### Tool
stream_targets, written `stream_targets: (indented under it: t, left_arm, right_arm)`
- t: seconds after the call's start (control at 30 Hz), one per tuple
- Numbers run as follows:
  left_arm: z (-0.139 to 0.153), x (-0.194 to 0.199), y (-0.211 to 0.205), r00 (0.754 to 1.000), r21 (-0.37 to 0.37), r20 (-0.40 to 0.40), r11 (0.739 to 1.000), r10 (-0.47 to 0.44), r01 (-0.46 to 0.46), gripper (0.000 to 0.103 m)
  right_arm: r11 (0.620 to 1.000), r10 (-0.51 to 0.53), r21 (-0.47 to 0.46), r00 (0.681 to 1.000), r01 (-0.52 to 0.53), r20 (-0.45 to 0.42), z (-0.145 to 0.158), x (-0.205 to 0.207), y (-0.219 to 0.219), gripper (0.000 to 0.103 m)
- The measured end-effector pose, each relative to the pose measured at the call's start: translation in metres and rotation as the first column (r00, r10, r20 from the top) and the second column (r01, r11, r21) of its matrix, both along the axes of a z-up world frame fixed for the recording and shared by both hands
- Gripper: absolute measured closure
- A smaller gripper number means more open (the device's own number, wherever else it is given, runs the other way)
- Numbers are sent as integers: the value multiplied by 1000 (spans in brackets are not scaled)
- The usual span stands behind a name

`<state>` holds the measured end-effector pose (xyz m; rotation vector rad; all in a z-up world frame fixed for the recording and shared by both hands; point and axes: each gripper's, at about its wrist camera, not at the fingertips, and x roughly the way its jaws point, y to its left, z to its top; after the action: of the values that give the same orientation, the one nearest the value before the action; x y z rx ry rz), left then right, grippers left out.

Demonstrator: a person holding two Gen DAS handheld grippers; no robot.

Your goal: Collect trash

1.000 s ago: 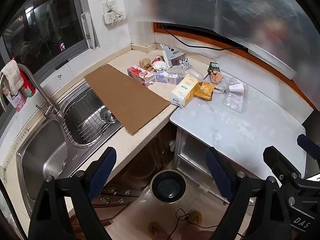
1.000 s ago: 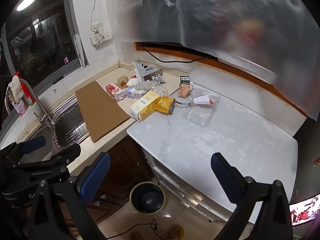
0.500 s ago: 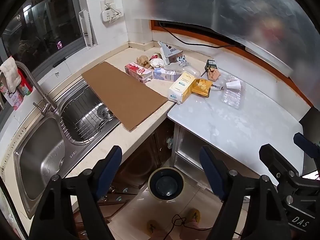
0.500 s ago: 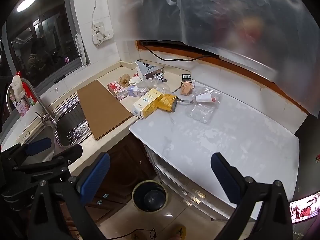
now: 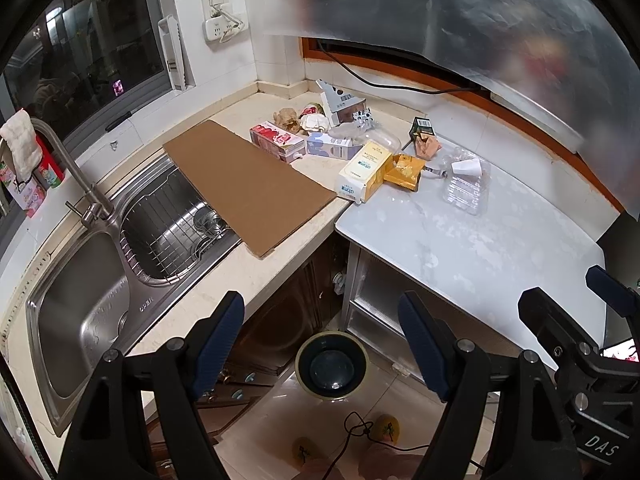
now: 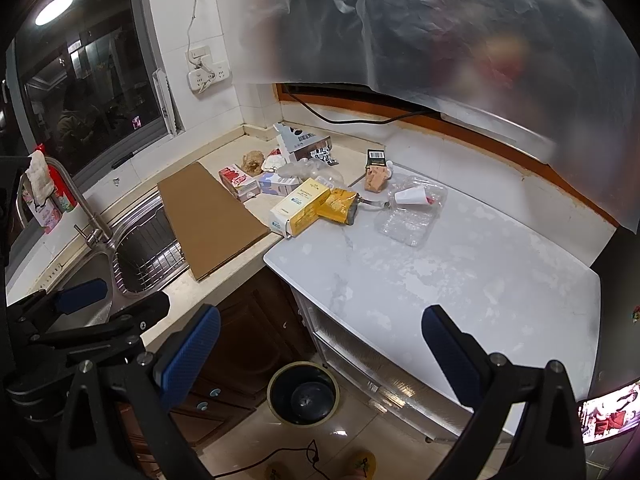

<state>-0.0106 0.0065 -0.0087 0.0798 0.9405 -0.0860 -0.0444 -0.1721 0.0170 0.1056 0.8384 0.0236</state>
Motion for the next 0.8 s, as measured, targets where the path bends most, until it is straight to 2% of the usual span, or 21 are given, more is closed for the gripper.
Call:
stream_targets:
  t: [0.8]
  left_arm:
    - [-2, -1, -2, 1000, 4, -11, 1000, 0, 0, 26]
  right_arm:
    - [1000, -4, 25, 1000, 4, -3, -3, -8, 9, 2]
